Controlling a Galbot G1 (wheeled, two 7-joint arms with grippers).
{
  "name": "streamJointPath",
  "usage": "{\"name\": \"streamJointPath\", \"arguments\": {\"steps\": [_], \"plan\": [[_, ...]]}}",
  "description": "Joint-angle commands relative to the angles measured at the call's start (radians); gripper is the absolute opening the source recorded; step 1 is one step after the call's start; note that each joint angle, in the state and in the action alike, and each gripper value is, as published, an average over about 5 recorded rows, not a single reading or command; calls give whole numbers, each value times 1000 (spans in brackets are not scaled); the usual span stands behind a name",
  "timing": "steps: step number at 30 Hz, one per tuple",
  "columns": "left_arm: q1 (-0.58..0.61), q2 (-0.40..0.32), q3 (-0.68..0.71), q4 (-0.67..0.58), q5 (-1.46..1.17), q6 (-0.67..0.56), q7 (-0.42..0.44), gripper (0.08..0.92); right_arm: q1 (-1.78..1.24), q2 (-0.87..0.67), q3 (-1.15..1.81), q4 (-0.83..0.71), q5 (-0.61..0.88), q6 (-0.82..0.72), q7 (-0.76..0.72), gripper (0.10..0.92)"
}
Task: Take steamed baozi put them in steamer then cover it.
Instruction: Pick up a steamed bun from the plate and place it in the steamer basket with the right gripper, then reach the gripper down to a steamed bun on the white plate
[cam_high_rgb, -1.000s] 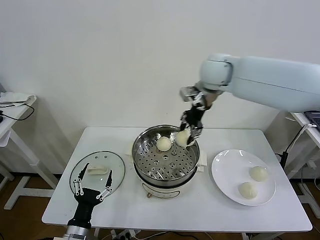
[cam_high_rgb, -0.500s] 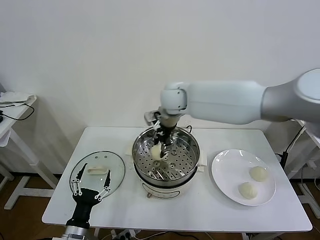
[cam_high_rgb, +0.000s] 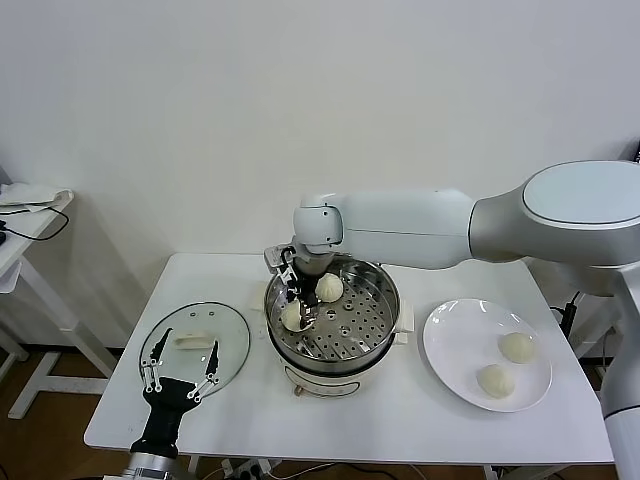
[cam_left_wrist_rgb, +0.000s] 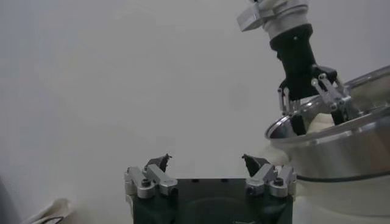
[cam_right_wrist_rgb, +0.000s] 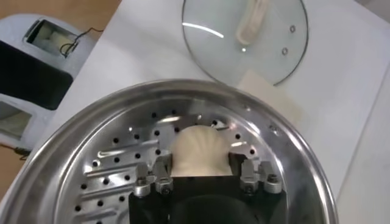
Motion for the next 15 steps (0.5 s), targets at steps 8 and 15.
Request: {"name": "streamJointPath", "arguments": {"steps": [8,15], "plan": [[11,-3,0,-17,2,5,7,823,45,-232,104,184,-103,12,-77,822],[10,-2,3,-13,8,2,11,823,147,-586,162,284,-193,149,-250,823]]}}
